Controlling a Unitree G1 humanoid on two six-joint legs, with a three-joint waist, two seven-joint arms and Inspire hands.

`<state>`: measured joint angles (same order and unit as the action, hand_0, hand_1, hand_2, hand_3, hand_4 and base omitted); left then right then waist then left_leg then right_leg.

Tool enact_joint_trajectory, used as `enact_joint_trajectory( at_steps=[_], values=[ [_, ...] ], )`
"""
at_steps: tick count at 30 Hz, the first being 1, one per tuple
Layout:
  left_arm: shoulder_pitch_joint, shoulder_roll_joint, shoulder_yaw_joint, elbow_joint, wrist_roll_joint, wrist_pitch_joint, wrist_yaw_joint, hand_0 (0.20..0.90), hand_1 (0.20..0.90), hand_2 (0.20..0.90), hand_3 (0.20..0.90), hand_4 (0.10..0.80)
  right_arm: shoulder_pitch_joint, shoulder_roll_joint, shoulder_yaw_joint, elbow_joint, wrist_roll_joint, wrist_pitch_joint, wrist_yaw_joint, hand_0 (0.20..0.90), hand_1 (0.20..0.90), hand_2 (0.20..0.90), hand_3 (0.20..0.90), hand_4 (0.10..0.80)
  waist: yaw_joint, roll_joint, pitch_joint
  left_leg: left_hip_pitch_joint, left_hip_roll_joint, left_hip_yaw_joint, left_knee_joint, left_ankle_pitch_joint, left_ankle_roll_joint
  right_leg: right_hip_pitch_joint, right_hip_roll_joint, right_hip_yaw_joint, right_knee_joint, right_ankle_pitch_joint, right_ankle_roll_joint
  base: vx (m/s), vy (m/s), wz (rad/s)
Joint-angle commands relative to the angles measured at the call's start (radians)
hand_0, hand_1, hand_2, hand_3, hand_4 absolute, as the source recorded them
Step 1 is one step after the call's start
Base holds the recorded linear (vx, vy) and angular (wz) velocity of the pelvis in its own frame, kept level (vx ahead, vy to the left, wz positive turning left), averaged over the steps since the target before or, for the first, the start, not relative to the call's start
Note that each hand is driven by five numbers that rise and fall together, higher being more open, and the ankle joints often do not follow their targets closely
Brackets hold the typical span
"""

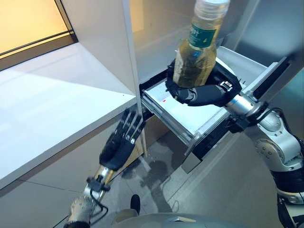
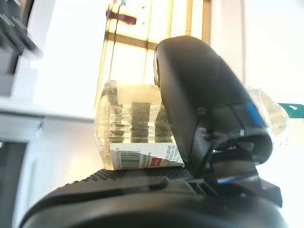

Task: Put drinks into fridge and close the fridge

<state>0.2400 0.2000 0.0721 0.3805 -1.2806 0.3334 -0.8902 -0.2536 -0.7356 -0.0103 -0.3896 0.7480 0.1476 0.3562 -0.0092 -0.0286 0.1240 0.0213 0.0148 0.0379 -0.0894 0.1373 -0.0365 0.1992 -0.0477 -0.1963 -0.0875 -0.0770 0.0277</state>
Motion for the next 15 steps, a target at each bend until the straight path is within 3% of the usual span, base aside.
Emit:
enact_joint_trajectory(
  at_steps=[1,6,9,11,15],
  values=[
    [-0.02,0.011,0.021,0.007,0.048,-0.012,-0.089,0.9,0.9,0.9,0.9,0.8,-0.069,0.009,-0.174,-0.008,0.091,-0.189,-0.015,0.3,0.3,0.3,0.2,0.1,0.005,-0.023,-0.103,0.096,-0.043,0.02,0.002,-0.203,0.032,-0.1,0.001,0.065,0.0,0.096,0.057,0.017,0.0,-0.05],
    [-0.007,0.014,-0.009,0.099,0.118,-0.126,0.056,0.9,0.9,0.9,0.9,0.8,0.005,-0.032,-0.247,0.049,-0.125,-0.252,-0.06,0.3,0.3,0.3,0.2,0.1,-0.011,-0.029,-0.093,0.093,-0.039,0.038,0.002,-0.202,0.032,-0.108,0.006,0.074,0.001,0.102,0.062,-0.016,-0.014,-0.06],
    [-0.018,0.047,-0.055,0.173,0.296,-0.305,0.234,0.9,0.9,0.9,0.9,0.8,0.017,-0.094,-0.278,0.108,-0.262,-0.281,-0.113,0.3,0.3,0.3,0.2,0.1,-0.023,-0.038,-0.085,0.092,-0.037,0.051,0.002,-0.2,0.034,-0.114,0.012,0.082,0.002,0.107,0.063,-0.008,-0.035,-0.09],
    [-0.029,0.059,-0.073,0.198,0.34,-0.356,0.349,0.9,0.9,0.9,0.9,0.8,0.009,-0.127,-0.278,0.141,-0.275,-0.267,-0.119,0.3,0.3,0.3,0.2,0.1,-0.026,-0.042,-0.083,0.091,-0.036,0.057,0.002,-0.198,0.034,-0.117,0.016,0.088,0.0,0.109,0.063,0.006,-0.034,-0.07],
    [-0.056,0.073,-0.098,0.294,0.61,-0.502,0.601,0.9,0.9,0.9,0.9,0.8,-0.06,-0.196,-0.234,0.246,-0.334,-0.228,-0.124,0.3,0.3,0.3,0.2,0.1,-0.016,-0.055,-0.082,0.089,-0.031,0.062,0.002,-0.195,0.031,-0.12,0.022,0.091,0.0,0.111,0.065,0.051,-0.051,-0.16]
  ],
)
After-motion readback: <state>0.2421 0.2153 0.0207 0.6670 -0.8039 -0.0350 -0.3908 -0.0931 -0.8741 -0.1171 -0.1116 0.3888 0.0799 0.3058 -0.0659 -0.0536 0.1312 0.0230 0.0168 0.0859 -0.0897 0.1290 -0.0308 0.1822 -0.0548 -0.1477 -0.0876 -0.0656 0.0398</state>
